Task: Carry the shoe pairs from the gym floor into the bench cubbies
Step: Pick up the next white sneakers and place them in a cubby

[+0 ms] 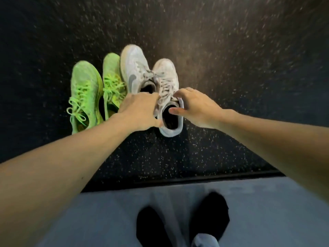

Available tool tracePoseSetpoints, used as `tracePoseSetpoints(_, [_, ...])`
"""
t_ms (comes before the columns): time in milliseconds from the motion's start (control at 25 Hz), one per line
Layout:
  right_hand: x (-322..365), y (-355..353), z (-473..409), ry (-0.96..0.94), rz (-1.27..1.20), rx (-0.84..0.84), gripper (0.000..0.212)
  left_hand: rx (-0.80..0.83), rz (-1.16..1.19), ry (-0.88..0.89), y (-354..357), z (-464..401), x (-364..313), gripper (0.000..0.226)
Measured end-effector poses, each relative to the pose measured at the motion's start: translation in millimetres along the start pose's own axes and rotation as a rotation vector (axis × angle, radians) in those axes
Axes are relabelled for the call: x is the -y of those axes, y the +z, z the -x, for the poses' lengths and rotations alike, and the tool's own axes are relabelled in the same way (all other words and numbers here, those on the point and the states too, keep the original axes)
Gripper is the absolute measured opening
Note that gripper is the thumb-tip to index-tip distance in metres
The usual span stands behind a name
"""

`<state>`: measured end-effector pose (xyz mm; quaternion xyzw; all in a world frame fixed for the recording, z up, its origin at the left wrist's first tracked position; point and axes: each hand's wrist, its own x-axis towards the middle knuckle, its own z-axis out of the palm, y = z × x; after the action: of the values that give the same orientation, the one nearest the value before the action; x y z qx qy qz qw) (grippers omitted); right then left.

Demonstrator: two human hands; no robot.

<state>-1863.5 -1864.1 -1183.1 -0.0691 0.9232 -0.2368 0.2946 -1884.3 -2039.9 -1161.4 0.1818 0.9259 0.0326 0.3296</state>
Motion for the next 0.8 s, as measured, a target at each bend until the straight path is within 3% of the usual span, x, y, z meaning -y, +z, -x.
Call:
tracePoseSetpoints(200, [-5.0, 62.1, 12.3, -0.124, 0.267, 0.018, 0.057, -0.078, -0.340, -0.122, 48.7, -11.9, -7.8, 0.028])
tracePoseSetpoints(320, [0.8, 86.6, 13.2, -0.175, 0.470, 0.077, 0.053, -0.075, -0.357, -0.171, 48.3, -19.4, -11.5, 0.031])
tracePoseSetpoints(440, [12.0, 93.3, 10.7, -0.067, 0.426, 0.048, 0.021, -0.084, -0.333, -0.172, 44.9, -12.6, -13.5, 0.032])
tracePoseSetpoints(680, [22.4, 46.3, 34.1, -0.030, 0.263, -0.035, 0.022, -0.115, -0.241, -0.176, 19.9, 36.7, 4.8, 0.016])
tracePoseSetpoints(760, [22.2, 34.7, 49.3, -0.054, 0.249, -0.124, 0.021, -0.146, -0.212, -0.128, 11.6, 56.7, 1.9, 0.004])
tracePoseSetpoints(800, [23.1, 26.1, 56.7, -0.075, 0.228, -0.194, 0.023, -0.158, -0.180, -0.100, 0.4, 65.3, -3.3, 0.010])
